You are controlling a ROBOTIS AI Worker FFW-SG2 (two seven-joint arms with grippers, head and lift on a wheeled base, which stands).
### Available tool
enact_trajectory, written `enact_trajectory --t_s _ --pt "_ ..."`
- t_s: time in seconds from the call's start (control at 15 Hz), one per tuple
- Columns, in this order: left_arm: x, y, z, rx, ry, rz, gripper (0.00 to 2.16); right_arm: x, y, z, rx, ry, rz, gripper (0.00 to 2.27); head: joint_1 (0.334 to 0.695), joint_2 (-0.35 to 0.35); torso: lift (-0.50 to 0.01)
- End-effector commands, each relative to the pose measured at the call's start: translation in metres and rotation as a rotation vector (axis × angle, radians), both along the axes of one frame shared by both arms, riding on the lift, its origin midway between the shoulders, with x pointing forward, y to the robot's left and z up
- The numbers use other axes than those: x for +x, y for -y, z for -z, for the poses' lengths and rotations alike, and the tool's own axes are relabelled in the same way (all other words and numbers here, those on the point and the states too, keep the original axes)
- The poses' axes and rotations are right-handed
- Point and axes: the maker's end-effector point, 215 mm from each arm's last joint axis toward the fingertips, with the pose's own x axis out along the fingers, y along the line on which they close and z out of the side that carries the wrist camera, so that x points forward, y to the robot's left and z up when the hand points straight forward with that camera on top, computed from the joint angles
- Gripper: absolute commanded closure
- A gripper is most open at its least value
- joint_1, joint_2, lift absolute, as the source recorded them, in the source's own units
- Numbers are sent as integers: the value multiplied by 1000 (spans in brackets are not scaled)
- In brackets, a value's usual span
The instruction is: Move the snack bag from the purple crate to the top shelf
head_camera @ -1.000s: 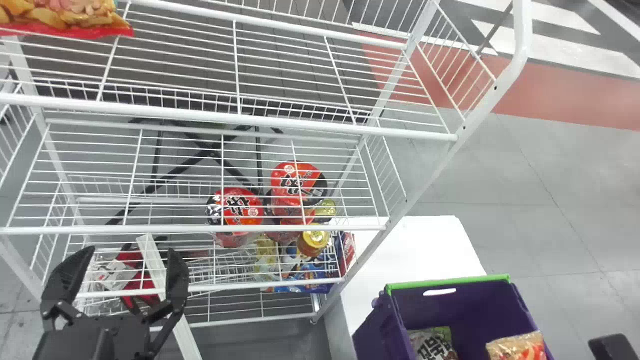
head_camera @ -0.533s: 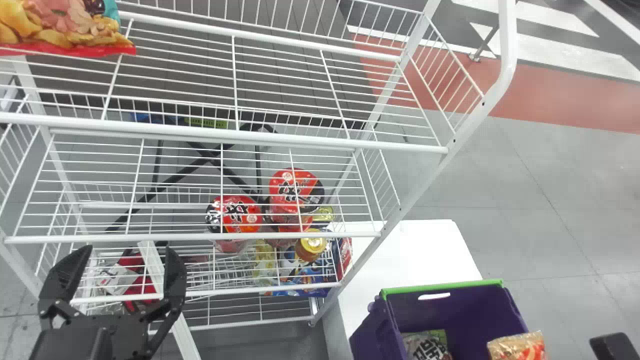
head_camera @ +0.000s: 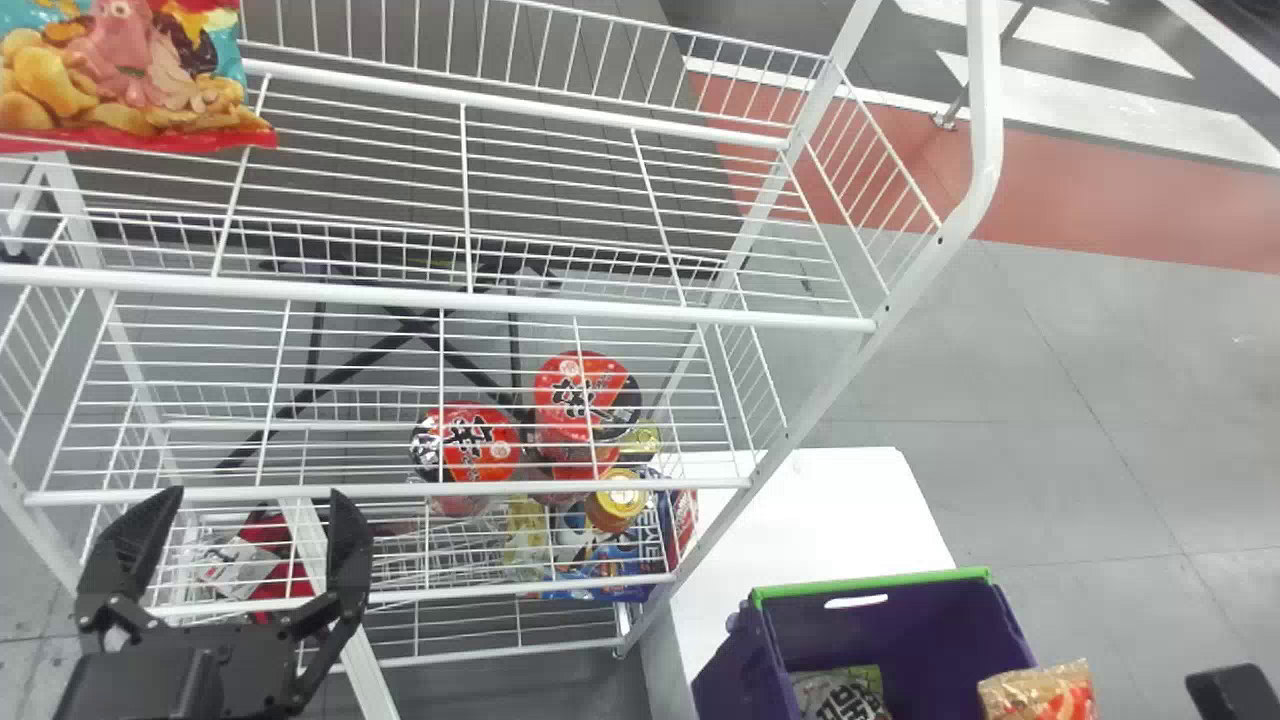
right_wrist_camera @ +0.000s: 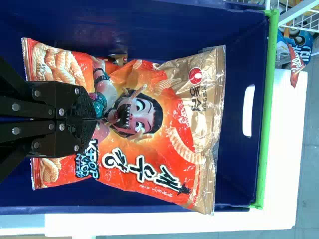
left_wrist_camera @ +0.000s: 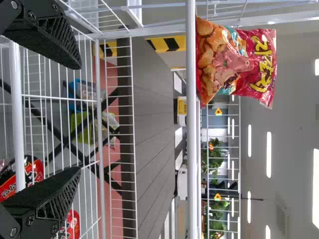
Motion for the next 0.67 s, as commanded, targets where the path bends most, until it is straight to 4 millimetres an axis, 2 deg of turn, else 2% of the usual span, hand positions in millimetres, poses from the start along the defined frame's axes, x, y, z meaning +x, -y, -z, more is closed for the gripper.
enact_trajectory --t_s 0.0,0.6 --pt "0 0 0 0 0 0 90 1 0 0 0 1 0 1949 695 -350 -167" --pt "-2 2 1 0 -4 2 90 3 1 -3 -3 8 -3 1949 695 -350 -132"
